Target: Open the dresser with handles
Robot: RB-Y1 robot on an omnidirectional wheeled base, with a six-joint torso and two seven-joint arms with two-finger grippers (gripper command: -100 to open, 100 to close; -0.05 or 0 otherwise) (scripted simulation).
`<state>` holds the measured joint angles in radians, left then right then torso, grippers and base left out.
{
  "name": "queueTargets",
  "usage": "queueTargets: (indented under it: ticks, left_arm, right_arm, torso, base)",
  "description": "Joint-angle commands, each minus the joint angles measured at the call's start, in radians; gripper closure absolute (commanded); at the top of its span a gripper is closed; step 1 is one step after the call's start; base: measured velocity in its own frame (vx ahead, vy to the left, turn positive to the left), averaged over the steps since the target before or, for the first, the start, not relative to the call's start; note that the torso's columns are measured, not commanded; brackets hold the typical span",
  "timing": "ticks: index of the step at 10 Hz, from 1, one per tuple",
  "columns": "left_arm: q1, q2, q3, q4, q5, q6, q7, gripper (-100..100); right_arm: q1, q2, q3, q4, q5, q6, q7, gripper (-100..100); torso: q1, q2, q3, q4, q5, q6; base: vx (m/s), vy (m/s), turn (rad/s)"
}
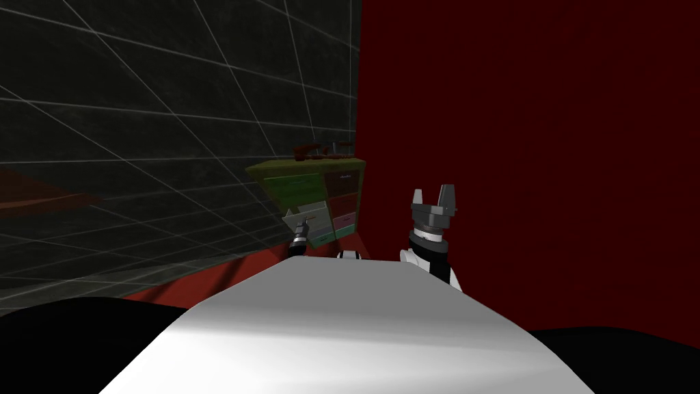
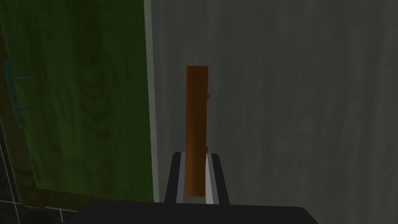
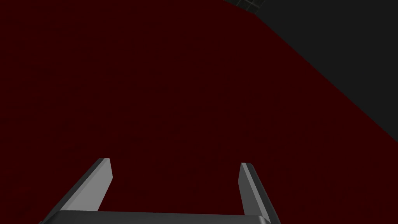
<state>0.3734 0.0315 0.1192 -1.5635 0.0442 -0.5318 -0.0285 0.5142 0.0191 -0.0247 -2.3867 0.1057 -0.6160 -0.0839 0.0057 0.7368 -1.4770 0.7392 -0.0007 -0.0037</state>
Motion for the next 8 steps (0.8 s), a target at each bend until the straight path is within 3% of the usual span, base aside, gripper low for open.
queueTargets:
  ticks: [1, 2, 3, 6, 7, 8]
  left_arm:
    - [0.019, -0.001, -0.003, -0.017, -0.001, -0.003, 0.0, 100]
    - [0.026, -0.001, -0.005, -0.024, -0.001, -0.004, 0.0, 100]
    - [-0.031, 0.015, -0.016, 0.017, -0.017, 0.012, 0.026, -100]
    - [-0.138, 0.045, -0.036, 0.083, -0.048, 0.05, 0.075, -100]
    - [-0.154, 0.045, -0.036, 0.083, -0.048, 0.05, 0.075, -100]
    - [-0.183, 0.061, -0.046, 0.117, -0.064, 0.069, 0.1, -100]
  right_arm:
    - [0.0, 0.0, 0.0, 0.0, 0.0, 0.0, 0.0, 0]
    - [0.0, 0.0, 0.0, 0.0, 0.0, 0.0, 0.0, 0]
    - [0.0, 0.0, 0.0, 0.0, 0.0, 0.0, 0.0, 0]
    - [0.0, 0.0, 0.0, 0.0, 0.0, 0.0, 0.0, 0]
    - [0.0, 0.0, 0.0, 0.0, 0.0, 0.0, 0.0, 0]
    - [0.0, 0.0, 0.0, 0.0, 0.0, 0.0, 0.0, 0]
  torso:
    - [-0.005, 0.002, 0.001, -0.001, 0.0, 0.001]
    - [-0.006, 0.004, 0.003, -0.001, 0.001, 0.002]
    - [-0.003, 0.004, 0.003, -0.001, 0.001, 0.001]
    - [-0.003, -0.006, -0.004, -0.004, 0.002, 0.004]
    - [-0.004, -0.003, -0.002, -0.003, 0.001, 0.003]
    - [-0.005, 0.0, 0.0, -0.001, 0.001, 0.004]
  base:
    - [-0.174, -0.1, 0.032]
    - [-0.163, -0.069, 0.019]
    - [-0.106, -0.052, 0.225]
    - [-0.036, -0.047, 0.214]
    - [-0.015, -0.03, 0.125]
    - [-0.029, -0.033, 0.224]
